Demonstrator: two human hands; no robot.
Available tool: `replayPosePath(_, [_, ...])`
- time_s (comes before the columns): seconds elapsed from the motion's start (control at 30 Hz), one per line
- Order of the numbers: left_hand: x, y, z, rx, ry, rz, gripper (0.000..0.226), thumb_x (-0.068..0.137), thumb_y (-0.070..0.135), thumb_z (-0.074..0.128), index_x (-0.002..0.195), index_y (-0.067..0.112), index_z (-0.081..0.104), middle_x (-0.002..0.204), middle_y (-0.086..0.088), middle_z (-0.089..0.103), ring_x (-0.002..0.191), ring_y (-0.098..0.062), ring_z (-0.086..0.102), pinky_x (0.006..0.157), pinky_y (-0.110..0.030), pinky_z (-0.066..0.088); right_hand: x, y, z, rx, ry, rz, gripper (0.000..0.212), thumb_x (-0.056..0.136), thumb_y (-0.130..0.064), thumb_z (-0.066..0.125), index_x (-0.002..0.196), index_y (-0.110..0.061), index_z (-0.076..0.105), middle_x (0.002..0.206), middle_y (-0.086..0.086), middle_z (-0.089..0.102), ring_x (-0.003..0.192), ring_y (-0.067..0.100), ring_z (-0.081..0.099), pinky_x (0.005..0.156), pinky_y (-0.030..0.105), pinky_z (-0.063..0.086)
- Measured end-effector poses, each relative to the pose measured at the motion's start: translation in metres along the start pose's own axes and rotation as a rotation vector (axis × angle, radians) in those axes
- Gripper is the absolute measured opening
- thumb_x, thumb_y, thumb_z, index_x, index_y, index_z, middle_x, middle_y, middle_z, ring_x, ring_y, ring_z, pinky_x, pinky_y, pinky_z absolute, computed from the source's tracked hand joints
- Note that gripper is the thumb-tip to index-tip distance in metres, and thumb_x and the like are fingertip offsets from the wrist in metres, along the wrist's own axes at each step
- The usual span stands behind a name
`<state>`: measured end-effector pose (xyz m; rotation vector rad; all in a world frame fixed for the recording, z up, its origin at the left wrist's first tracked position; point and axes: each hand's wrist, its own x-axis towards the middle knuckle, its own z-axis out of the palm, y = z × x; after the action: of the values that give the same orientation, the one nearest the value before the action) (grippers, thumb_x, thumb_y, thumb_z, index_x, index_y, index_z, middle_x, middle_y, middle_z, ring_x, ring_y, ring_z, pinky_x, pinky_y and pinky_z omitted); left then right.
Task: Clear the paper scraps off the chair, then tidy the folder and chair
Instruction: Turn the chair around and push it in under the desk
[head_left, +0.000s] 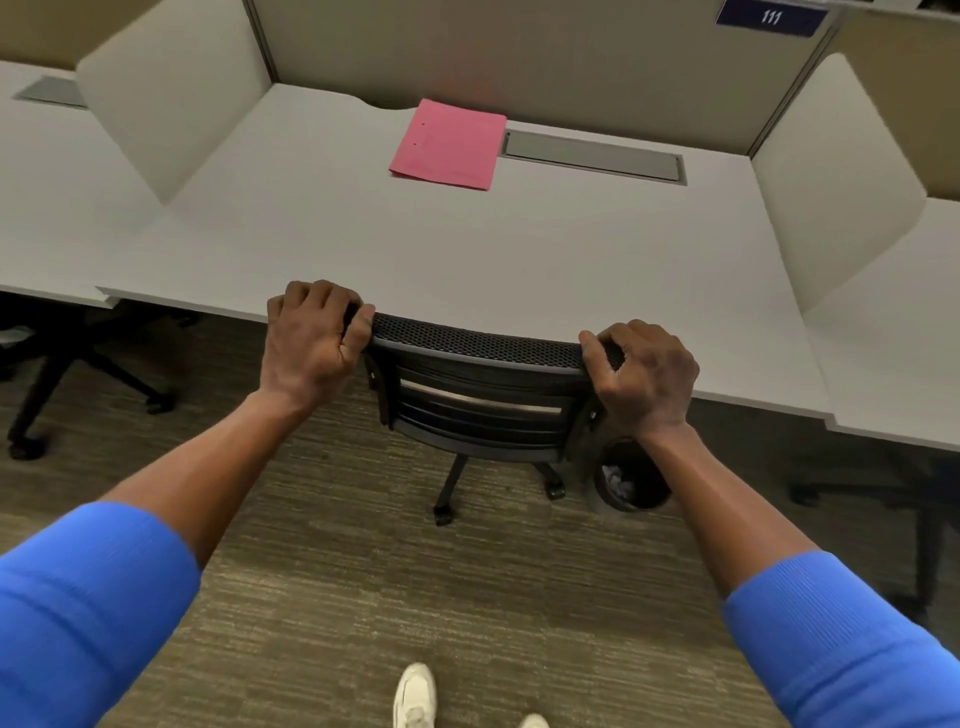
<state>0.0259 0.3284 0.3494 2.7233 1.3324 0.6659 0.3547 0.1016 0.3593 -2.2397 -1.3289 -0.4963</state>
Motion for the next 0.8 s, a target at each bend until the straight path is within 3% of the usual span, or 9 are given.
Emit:
replayPosePath(0.33, [0.002,0.002,0.001,0.019,0.004,0.035,0.07,0.108,0.065,0.011,0.108,0.018,0.063,0.11,-0.01,0.068,0.105,-0.034,0.055,0.081,-0.045,0.037,0.0,-0.002,-0.005,-0.018,-0.012,0.019,0.052,0.099,-0.059,0.049,0.079,-0.018,0.075,0.075,0.002,0.071,0.07,0.022,0.061,0.061,0.027,0.032])
replayPosePath(0.63, [0.0,0.01,0.0,0.033,0.016,0.002,0.069,0.108,0.065,0.012,0.109,0.02,0.064,0.112,-0.007,0.068,0.106,-0.032,0.055,0.086,-0.046,0.038,-0.001,0.003,-0.005,-0.013,-0.055,0.032,0.052,0.099,-0.061,0.047,0.08,-0.021,0.075,0.08,0.0,0.072,0.075,0.023,0.064,0.063,0.028,0.034])
replayPosePath(0.8, [0.001,0.013,-0.01,0.108,-0.061,0.023,0.061,0.108,0.06,0.019,0.113,0.02,0.065,0.116,-0.008,0.068,0.111,-0.034,0.059,0.095,-0.05,0.039,-0.001,0.001,-0.013,-0.018,-0.121,0.027,0.064,0.098,-0.075,0.037,0.086,-0.025,0.074,0.085,-0.002,0.072,0.081,0.022,0.065,0.065,0.031,0.044])
